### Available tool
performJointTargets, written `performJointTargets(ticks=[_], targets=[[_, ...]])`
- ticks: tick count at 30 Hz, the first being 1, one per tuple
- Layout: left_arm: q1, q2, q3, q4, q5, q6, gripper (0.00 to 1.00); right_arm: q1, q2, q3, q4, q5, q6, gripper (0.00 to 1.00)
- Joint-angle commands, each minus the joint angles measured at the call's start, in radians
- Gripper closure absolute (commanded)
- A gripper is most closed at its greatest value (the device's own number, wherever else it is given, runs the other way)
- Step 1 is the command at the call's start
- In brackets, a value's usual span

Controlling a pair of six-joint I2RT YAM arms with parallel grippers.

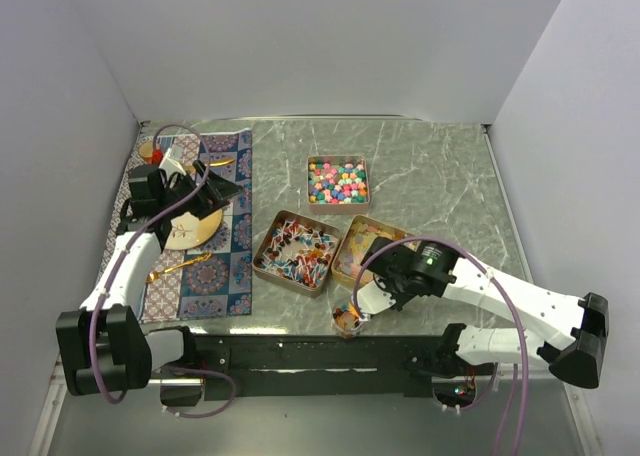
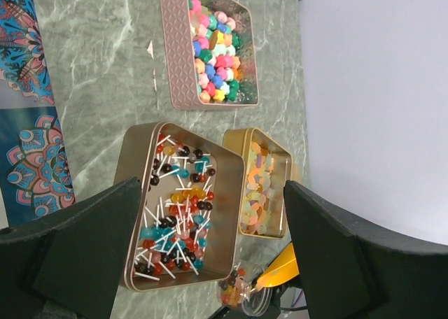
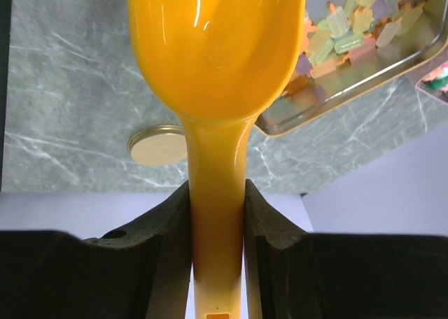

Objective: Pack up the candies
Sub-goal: Place the fake candies in the packing bottle, then scoop the fake candies from the storage box.

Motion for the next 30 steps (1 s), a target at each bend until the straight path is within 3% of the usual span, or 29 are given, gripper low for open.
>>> performJointTargets(ticks=[1,10,13,21,30], targets=[[0.006,-0.047,-0.014,0.057,0.004,-0.029,0.11,0.032,0.017,0.064,-0.049,0.087,0.060,1.00],[0.006,-0.087,-0.065,0.097,-0.004,-0.070,0.11,0.082,0.036,0.126,-0.156,0.140,0.094,1.00],[0.006,-0.087,-0.067,0.091,-0.002,-0.098,0.11,0.067,0.007,0.147,-0.173,0.177,0.014,1.00],[-0.046,-0.177,-0.218,0.075,-0.062,-0.124,0.14,-0.267,0.027,0.156,-0.090,0.242,-0.287,1.00],[-0.134,-0.249,-0.355,0.086,-0.094,-0.165,0.16,-0.430,0.186,0.141,0.101,0.332,-0.430,1.00]])
